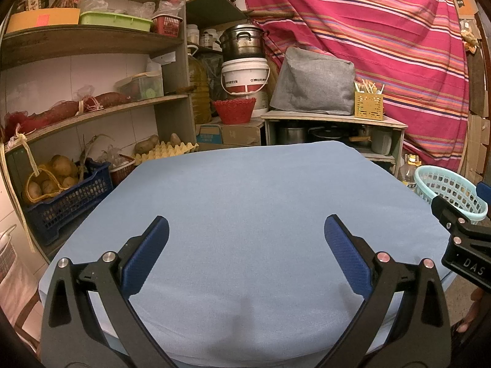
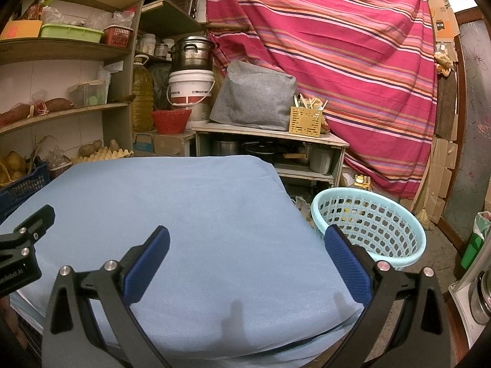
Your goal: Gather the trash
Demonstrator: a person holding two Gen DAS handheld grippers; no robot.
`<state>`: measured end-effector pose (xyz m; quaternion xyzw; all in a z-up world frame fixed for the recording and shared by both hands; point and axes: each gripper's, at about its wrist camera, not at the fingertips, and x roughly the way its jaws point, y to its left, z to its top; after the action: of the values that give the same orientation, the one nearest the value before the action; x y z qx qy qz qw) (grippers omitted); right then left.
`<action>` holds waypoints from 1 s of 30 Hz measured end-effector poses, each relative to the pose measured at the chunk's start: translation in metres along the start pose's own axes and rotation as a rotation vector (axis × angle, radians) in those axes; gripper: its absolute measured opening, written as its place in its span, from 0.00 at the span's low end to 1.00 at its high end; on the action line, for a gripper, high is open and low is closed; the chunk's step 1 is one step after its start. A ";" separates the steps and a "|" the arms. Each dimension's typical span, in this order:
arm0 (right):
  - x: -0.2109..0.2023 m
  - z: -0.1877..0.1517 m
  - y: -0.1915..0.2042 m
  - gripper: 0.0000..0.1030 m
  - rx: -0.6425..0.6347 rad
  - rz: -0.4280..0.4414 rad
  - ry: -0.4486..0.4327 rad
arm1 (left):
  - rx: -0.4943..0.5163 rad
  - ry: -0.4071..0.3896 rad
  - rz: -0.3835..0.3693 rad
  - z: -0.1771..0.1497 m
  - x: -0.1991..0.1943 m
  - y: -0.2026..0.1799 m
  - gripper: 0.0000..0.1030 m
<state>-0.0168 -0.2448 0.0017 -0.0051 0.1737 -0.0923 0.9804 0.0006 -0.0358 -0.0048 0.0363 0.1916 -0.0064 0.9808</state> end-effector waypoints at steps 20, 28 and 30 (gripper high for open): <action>-0.001 -0.003 -0.002 0.96 -0.001 -0.001 0.001 | 0.022 -0.018 0.002 -0.002 -0.002 -0.005 0.95; -0.001 -0.002 -0.001 0.96 -0.001 -0.002 0.000 | 0.034 -0.036 -0.006 -0.003 -0.005 -0.007 0.95; -0.002 -0.002 -0.002 0.96 -0.002 -0.002 -0.001 | 0.032 -0.035 -0.006 -0.003 -0.005 -0.006 0.95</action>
<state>-0.0194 -0.2462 0.0001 -0.0061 0.1735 -0.0929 0.9804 -0.0051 -0.0411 -0.0061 0.0514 0.1745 -0.0129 0.9832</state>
